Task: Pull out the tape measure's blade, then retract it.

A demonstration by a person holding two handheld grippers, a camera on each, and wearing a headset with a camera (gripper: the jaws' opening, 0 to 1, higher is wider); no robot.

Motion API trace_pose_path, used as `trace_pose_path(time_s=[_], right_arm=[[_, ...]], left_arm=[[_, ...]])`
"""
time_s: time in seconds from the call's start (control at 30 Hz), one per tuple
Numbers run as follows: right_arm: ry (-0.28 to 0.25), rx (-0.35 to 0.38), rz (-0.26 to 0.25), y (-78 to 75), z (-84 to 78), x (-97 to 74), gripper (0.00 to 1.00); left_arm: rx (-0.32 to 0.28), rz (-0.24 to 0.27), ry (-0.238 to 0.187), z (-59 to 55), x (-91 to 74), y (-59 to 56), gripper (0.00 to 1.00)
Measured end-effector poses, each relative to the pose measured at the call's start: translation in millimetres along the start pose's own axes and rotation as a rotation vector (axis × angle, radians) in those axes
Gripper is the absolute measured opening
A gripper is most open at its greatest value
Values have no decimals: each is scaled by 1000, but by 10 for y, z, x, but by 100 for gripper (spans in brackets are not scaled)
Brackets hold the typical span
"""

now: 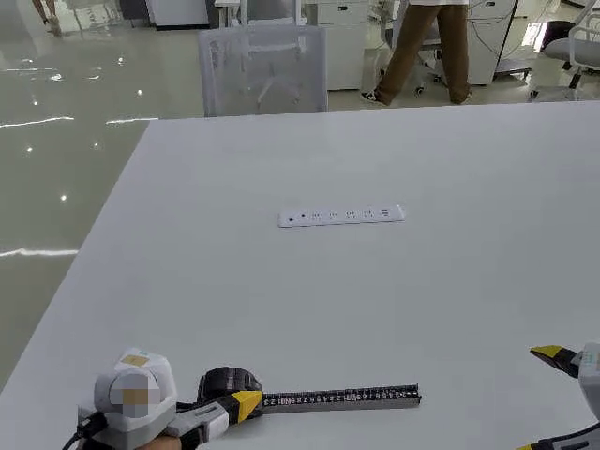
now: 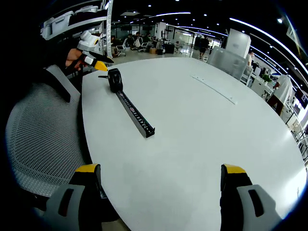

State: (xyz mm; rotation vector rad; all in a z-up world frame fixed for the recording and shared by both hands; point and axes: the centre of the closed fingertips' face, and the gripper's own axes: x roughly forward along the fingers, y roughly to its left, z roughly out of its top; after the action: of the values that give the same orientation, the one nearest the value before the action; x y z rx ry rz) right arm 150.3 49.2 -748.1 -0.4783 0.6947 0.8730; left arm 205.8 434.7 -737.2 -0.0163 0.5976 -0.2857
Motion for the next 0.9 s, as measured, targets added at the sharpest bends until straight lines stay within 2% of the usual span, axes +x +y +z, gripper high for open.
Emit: trace_pose_path(time_s=[0.1, 0.17, 0.3, 0.37, 0.43, 0.5, 0.57, 0.73, 0.8, 0.83, 0.9], right_arm=[[12, -20, 20, 4, 26, 62, 100], [23, -38, 31, -3, 31, 109, 100], [40, -65, 52, 13, 77, 196, 100], [47, -79, 64, 22, 107, 252, 100], [54, -93, 72, 36, 150, 299, 100], [59, -101, 84, 55, 195, 345, 100], [64, -112, 91, 74, 237, 376, 100], [80, -140, 119, 98, 324, 469, 100], [90, -143, 132, 96, 333, 515, 100], [98, -142, 137, 89, 337, 537, 100], [104, -151, 147, 87, 351, 568, 100]], left_arm=[[-12, 21, -29, 18, 48, -1, 100], [-14, 31, -45, -23, 87, 1, 100], [-23, 41, -23, -136, 133, 2, 100], [-68, 10, -21, -153, 151, -69, 100], [-54, -5, -22, -206, 187, -117, 100], [-40, 4, 30, -310, 229, -109, 100], [-50, 8, 1, -262, 229, -99, 100], [-35, -8, -14, -268, 264, -162, 100], [-22, 16, -17, -268, 307, -160, 100], [-2, -6, -5, -288, 305, -208, 100], [-6, -23, -5, -300, 302, -253, 100]])
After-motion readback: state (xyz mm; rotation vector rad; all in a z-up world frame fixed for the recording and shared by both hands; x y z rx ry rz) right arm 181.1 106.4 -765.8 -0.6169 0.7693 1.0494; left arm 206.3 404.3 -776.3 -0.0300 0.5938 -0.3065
